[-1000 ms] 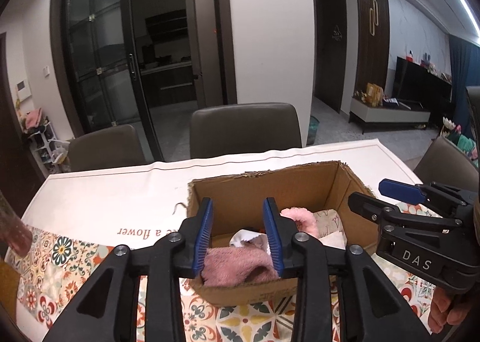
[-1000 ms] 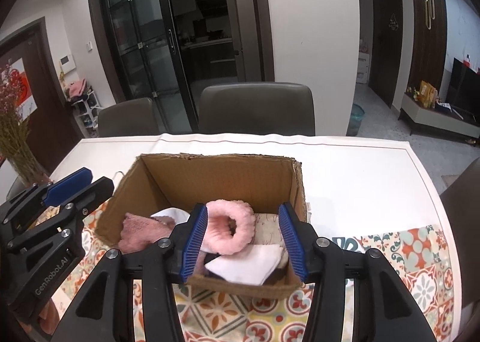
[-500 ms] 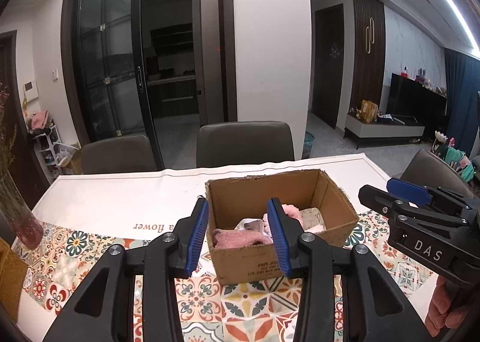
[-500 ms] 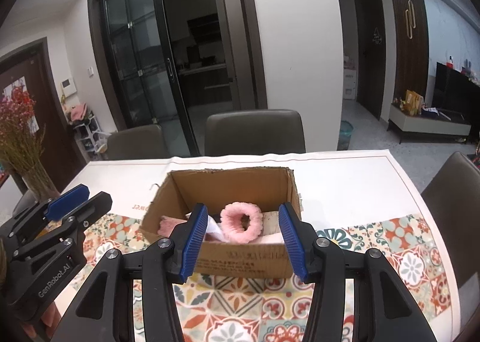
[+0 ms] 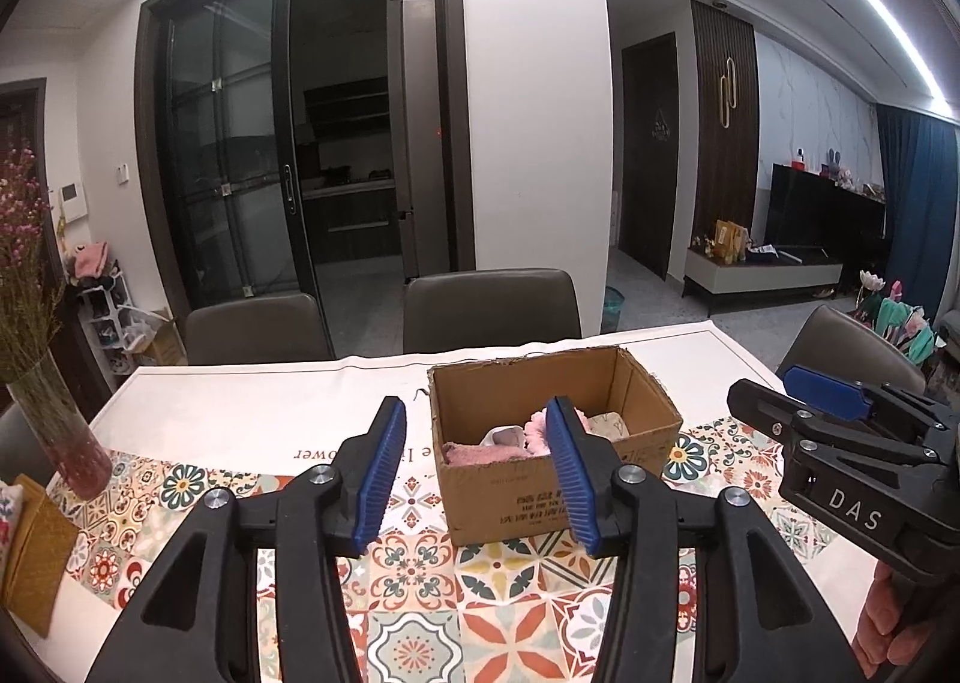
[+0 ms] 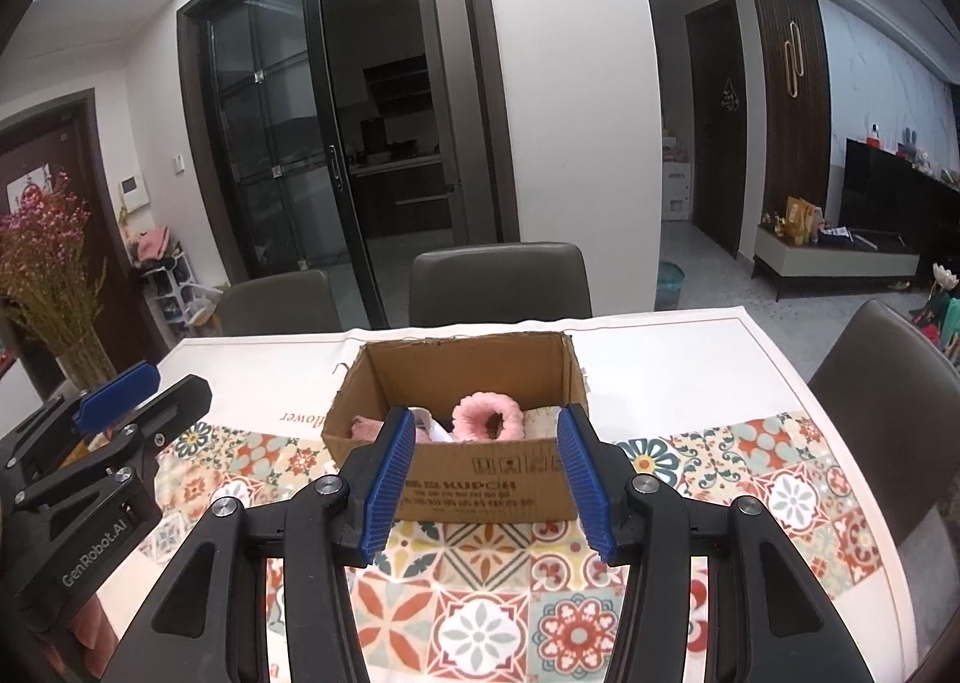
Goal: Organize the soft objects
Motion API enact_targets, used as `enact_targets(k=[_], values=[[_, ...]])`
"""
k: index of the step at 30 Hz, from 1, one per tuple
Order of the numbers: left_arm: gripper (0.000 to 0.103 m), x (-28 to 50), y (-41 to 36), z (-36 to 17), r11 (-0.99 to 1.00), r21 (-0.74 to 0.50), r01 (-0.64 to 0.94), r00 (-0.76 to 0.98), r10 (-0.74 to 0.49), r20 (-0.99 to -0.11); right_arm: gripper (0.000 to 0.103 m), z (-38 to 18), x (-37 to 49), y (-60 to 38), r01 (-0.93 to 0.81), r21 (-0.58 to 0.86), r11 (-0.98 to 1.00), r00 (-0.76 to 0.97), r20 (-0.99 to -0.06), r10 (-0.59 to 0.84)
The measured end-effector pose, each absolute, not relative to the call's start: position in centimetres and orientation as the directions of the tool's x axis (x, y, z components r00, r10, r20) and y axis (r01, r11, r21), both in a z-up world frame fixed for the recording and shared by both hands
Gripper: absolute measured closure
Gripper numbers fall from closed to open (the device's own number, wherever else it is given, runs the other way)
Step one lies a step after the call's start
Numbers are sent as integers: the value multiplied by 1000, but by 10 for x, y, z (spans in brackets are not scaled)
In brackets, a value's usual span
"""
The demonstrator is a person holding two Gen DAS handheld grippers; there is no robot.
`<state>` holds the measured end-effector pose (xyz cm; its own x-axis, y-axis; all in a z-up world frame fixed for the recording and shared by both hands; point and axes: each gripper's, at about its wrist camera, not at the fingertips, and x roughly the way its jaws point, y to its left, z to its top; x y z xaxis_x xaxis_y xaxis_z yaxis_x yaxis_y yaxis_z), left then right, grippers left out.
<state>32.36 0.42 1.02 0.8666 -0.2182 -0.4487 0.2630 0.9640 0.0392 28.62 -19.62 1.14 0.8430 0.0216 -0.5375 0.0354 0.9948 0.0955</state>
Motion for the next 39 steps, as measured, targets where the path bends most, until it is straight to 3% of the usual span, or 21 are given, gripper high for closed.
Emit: enact_targets(k=[3,5,20,39], values=[[53,313,5,13,966,39,256,871,-213,-443,51,15,275,-197,36,93,995,845,-535,19],[53,304,4,14,967,38,252,873,-210,-440,40,18,265,-199,43,88,995,848,-529,10],[41,232,0,17,979,25,204,896,-176,-409,40,37,190,-211,42,50,998,873,-488,-12],[5,149,6,32,987,44,155,929,-130,-346,29,52,109,-215,57,54,997,902,-431,-28]])
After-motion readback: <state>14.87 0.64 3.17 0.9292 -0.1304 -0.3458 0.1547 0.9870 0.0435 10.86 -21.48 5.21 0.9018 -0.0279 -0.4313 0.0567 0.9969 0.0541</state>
